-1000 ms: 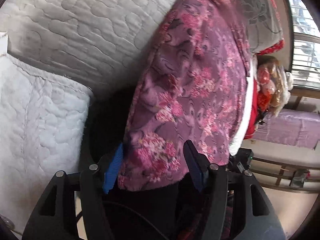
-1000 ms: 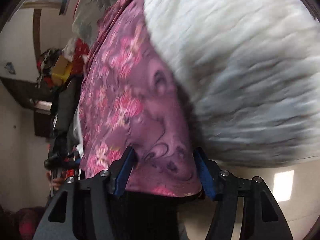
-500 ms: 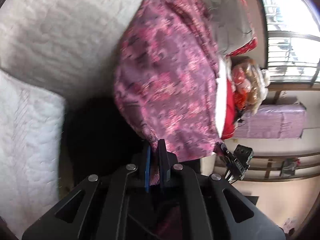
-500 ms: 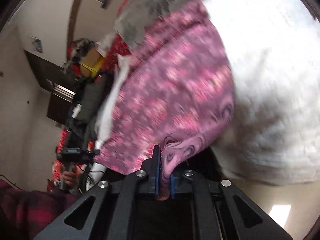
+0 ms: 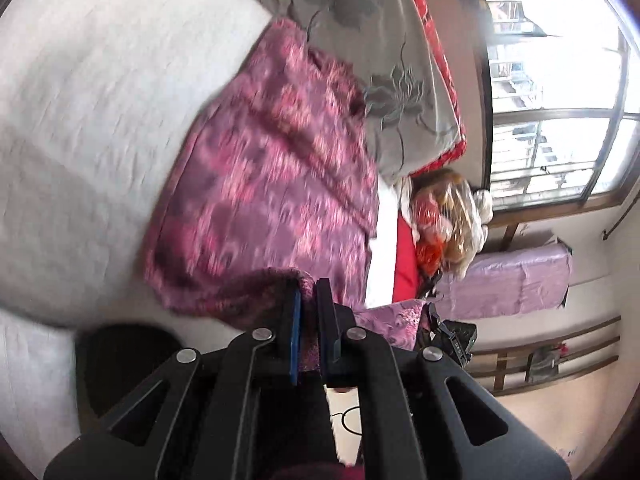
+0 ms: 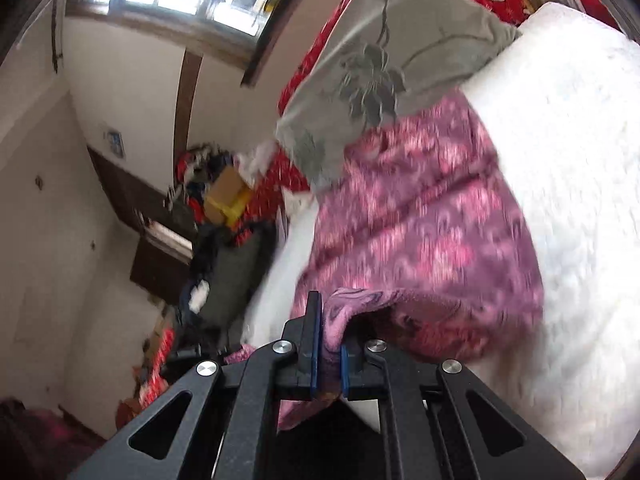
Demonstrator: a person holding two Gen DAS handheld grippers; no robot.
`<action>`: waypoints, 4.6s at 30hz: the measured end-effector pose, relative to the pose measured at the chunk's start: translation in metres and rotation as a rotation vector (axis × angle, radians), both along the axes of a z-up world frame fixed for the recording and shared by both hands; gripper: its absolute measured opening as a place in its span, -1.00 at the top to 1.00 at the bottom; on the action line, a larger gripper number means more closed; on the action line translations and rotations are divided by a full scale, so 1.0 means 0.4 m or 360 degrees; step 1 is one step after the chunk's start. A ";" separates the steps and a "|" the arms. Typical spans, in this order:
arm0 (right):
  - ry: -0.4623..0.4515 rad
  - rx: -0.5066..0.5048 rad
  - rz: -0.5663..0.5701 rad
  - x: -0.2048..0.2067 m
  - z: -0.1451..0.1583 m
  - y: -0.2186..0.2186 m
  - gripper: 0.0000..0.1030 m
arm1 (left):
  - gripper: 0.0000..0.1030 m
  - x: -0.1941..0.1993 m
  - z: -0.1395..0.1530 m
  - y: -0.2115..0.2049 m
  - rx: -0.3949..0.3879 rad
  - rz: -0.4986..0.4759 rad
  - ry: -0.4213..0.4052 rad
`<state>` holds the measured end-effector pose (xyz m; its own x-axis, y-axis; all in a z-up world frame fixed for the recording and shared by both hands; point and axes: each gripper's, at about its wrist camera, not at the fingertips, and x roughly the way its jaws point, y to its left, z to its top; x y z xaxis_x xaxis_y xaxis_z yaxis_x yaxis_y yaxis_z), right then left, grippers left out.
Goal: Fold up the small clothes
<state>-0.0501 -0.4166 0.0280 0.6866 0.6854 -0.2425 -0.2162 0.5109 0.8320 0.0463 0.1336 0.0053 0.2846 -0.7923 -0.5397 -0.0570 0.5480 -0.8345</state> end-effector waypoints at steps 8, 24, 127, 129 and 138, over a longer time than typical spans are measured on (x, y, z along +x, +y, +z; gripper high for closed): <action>0.0086 0.0052 -0.0167 0.214 -0.016 -0.048 0.87 | 0.91 0.224 0.030 -0.007 0.0075 0.0076 -0.0062; 0.0306 0.0173 -0.0536 0.597 -0.104 -0.126 0.85 | 0.91 0.633 -0.029 -0.002 0.0128 0.0425 0.0006; 0.0472 -0.0687 -0.0505 0.289 -0.112 -0.015 0.82 | 0.14 0.293 -0.107 -0.146 0.0775 0.0072 -0.0041; 0.0501 -0.0776 -0.0536 0.295 -0.113 -0.022 0.86 | 0.14 0.293 -0.107 -0.141 0.0772 0.0065 -0.0031; 0.0409 -0.0837 -0.0642 0.300 -0.012 0.009 0.51 | -0.04 0.285 0.010 -0.180 0.0835 0.0054 -0.0256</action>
<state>0.0699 -0.4130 0.0232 0.7388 0.1372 -0.6598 0.2445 0.8578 0.4521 0.1604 0.0615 0.0094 0.4169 -0.4173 -0.8075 0.0237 0.8931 -0.4493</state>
